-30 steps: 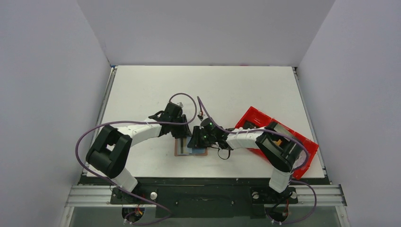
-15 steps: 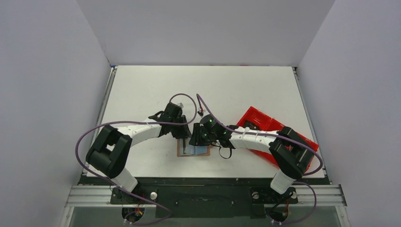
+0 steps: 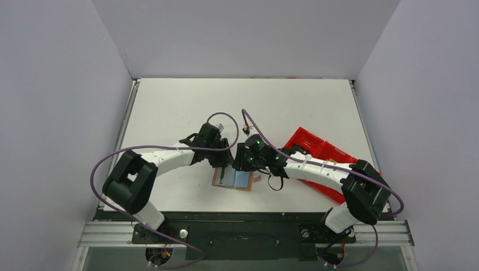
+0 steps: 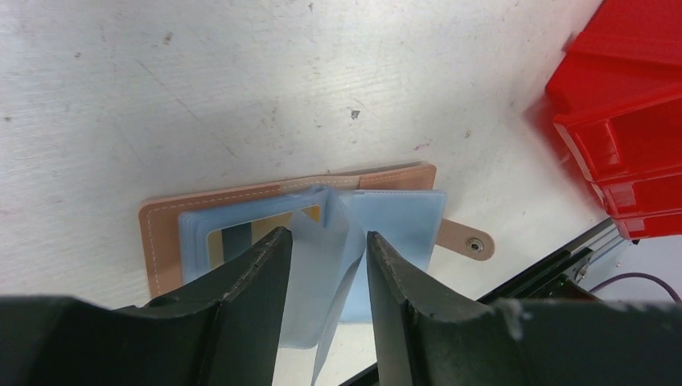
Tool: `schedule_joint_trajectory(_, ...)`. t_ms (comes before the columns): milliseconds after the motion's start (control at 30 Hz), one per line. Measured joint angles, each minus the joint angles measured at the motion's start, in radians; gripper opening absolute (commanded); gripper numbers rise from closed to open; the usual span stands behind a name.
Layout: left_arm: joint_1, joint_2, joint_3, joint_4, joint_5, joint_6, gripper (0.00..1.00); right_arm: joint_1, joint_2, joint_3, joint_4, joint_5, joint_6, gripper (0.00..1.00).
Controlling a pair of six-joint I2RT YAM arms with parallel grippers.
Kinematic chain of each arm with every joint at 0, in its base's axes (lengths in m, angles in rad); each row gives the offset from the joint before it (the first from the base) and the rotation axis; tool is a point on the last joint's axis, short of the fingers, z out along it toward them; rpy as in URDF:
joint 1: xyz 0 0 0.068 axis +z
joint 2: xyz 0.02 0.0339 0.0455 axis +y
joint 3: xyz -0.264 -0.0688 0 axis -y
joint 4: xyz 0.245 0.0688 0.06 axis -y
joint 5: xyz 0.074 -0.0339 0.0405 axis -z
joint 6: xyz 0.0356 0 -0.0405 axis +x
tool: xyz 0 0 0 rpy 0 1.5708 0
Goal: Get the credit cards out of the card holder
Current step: Remove the credit card from the card holder.
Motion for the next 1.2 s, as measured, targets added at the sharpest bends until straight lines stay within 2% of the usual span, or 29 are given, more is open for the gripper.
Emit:
schedule_joint_trajectory(367, -0.07, -0.001, 0.009, 0.015, 0.002, -0.04, 0.53, -0.005, -0.121, -0.001, -0.092, 0.084, -0.018, 0.3)
schedule_joint_trajectory(667, -0.134, -0.001, 0.05, 0.007, -0.016, -0.061, 0.55, -0.017, -0.187, -0.02, -0.137, 0.121, -0.026, 0.31)
schedule_joint_trajectory(867, -0.163, -0.005, 0.057, -0.017, -0.033, -0.061, 0.5, -0.018, -0.215, -0.042, -0.154, 0.138, -0.024, 0.31)
schedule_joint_trajectory(1200, -0.199, -0.023, 0.056, -0.044, -0.039, -0.072, 0.32, -0.017, -0.286, -0.106, -0.137, 0.163, -0.001, 0.25)
